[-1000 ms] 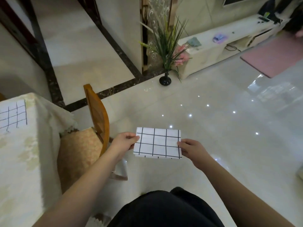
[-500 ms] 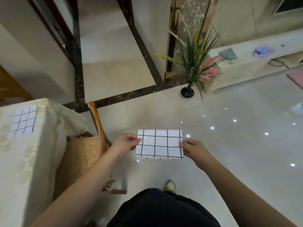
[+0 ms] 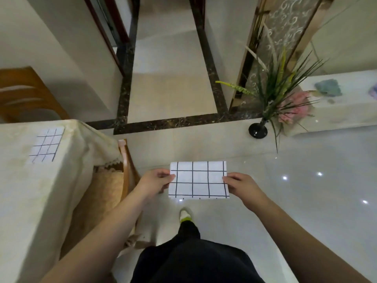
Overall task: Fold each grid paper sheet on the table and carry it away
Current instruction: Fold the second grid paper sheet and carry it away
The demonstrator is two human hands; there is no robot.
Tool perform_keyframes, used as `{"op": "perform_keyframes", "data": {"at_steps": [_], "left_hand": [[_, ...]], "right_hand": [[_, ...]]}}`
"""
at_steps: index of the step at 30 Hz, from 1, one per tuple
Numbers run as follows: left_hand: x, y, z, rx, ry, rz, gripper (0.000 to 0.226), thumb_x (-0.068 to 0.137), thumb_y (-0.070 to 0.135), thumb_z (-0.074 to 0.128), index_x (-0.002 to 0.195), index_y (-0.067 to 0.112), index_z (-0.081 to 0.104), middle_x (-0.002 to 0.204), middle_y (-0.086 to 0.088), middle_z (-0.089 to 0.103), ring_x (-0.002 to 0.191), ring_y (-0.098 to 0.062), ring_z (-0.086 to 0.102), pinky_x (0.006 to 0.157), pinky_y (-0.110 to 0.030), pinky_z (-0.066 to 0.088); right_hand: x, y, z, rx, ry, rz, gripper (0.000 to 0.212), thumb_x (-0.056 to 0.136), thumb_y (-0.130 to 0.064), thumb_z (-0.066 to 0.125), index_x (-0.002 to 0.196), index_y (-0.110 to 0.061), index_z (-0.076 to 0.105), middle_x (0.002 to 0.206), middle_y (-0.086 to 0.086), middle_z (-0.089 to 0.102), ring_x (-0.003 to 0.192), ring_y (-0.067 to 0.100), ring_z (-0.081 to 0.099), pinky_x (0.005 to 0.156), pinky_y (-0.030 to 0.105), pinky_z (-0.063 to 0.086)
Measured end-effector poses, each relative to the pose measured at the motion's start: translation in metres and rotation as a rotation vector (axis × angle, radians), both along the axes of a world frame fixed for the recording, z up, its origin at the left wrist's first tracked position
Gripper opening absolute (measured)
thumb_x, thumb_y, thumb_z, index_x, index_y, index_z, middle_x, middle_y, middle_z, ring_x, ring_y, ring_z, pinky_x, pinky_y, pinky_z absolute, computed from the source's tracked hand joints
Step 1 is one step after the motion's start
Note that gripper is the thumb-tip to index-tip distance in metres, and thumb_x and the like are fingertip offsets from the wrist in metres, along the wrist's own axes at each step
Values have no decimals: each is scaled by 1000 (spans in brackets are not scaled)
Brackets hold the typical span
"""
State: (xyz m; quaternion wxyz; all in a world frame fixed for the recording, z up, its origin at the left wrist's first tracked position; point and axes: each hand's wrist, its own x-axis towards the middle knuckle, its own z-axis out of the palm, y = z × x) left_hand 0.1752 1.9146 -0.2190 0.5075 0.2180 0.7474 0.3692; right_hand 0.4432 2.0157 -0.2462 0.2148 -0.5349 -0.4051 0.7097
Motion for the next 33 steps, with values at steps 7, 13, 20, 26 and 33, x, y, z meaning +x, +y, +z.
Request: {"op": "perform_keyframes", "data": {"at_steps": [7, 13, 20, 26, 33], "left_hand": [[-46, 55, -4, 28, -17, 64, 28, 84, 19, 74, 108, 6, 68, 106, -19, 70, 94, -28, 67, 93, -45, 54], [-99, 102, 4, 73, -12, 95, 28, 86, 17, 72, 111, 5, 67, 104, -17, 70, 96, -29, 67, 89, -33, 56], [-153, 133, 9, 114, -19, 199, 9, 87, 18, 71, 95, 13, 69, 88, -5, 70, 82, -16, 66, 63, -13, 50], [-183, 148, -4, 89, -120, 330, 12, 87, 18, 70, 98, 12, 70, 90, -7, 75, 83, -17, 72, 63, -18, 54], [-215, 184, -22, 61, -189, 430, 6, 89, 16, 68, 86, 17, 73, 85, -5, 76, 78, -17, 72, 69, -26, 55]], "right_hand": [[-54, 77, 5, 27, -31, 67, 12, 88, -4, 66, 96, 2, 70, 99, 21, 71, 82, 23, 69, 66, 24, 56], [-115, 133, 15, 47, -83, 104, 18, 90, -4, 63, 104, 8, 66, 106, 26, 68, 91, 29, 67, 78, 32, 56], [-180, 177, 26, 97, -109, 169, 20, 89, -6, 65, 106, 5, 67, 104, 23, 70, 97, 34, 68, 74, 27, 58], [-223, 216, 27, 102, -130, 286, 15, 89, -10, 66, 101, -2, 70, 100, 15, 72, 91, 26, 70, 71, 26, 57], [-275, 273, 12, 26, -149, 385, 14, 90, -10, 65, 101, -3, 69, 99, 15, 71, 87, 23, 70, 61, 20, 55]]}}
